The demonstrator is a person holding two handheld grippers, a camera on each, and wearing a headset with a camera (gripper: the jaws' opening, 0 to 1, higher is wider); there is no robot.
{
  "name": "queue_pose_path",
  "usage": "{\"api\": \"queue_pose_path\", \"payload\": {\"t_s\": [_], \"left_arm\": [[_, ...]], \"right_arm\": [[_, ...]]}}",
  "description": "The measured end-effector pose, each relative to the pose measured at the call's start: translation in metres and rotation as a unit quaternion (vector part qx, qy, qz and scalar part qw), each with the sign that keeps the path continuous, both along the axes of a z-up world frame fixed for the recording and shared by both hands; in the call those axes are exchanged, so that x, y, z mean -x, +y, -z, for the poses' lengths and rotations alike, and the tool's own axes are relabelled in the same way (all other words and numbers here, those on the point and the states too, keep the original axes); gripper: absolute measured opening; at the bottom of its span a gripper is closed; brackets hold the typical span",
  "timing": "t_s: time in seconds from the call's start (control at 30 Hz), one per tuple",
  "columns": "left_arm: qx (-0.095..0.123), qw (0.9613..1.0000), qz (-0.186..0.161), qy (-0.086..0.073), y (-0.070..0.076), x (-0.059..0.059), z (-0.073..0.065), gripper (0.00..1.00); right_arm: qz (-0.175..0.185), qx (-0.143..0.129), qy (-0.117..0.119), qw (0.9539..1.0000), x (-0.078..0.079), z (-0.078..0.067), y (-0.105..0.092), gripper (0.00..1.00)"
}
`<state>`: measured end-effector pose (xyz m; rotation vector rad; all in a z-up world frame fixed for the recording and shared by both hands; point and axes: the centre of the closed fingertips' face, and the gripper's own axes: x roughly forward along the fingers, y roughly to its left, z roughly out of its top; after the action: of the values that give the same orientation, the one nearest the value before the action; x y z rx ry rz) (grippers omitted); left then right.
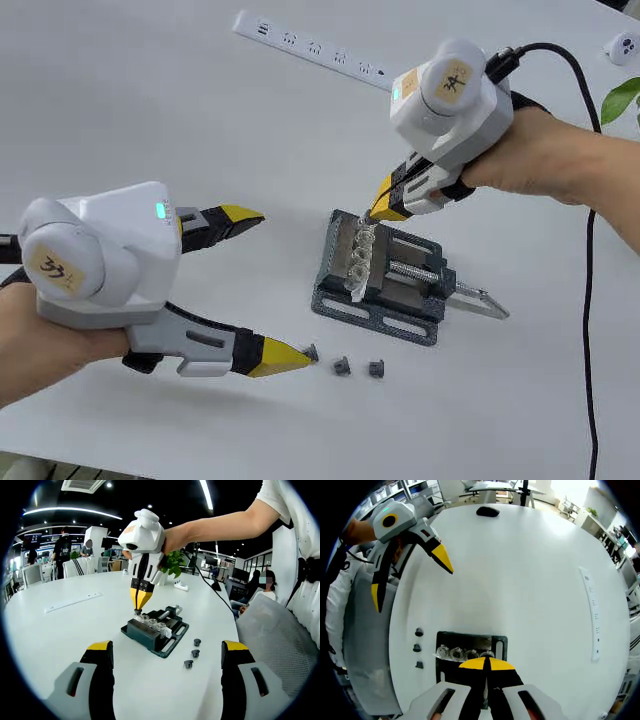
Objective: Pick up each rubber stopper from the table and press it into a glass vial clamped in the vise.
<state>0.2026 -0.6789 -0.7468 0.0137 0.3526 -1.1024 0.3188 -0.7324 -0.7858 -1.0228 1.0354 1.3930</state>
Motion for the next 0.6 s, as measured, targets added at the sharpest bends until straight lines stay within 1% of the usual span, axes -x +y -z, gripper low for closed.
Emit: {"api": "queue_pose_path", "payload": {"t_s": [0.07,0.17,0.27,0.33,0.43,0.47,0.6], "left_arm": [[-0.001,1.0,0.0,-0.001,0.0002,-0.0001,0.0002,0.88],[0.0,1.0,-0.001,0.0,0.0,-0.0002,-0.0002,0.88],[-0.002,1.0,0.001,0.0,-0.001,0.0006,0.0001,0.88],[-0.002,1.0,0.003,0.001,-0.0016,0.0013,0.0001,0.88],[-0.004,1.0,0.005,0.001,-0.0014,0.0014,0.0004,0.88],[-0.004,1.0,0.005,0.0,-0.0012,0.0011,0.0003,0.88],[-0.005,1.0,0.004,0.0,-0.0006,0.0004,0.0003,0.88]], "right_arm": [[0.0,0.0,0.0,1.0,-0.001,-0.0017,-0.0012,0.0],[0.006,-0.01,-0.003,0.9999,-0.0033,-0.0071,-0.0008,0.0],[0.008,-0.011,-0.005,0.9999,-0.0035,-0.0099,-0.0028,0.0],[0.006,-0.009,-0.003,0.9999,-0.0033,-0.0092,-0.0048,0.0],[0.002,-0.007,-0.001,1.0,0.0012,-0.0071,-0.0063,0.0],[-0.001,-0.007,0.0,1.0,0.0034,-0.0056,-0.0058,0.0],[-0.002,-0.009,0.001,1.0,0.0037,-0.0006,-0.0018,0.0]]}}
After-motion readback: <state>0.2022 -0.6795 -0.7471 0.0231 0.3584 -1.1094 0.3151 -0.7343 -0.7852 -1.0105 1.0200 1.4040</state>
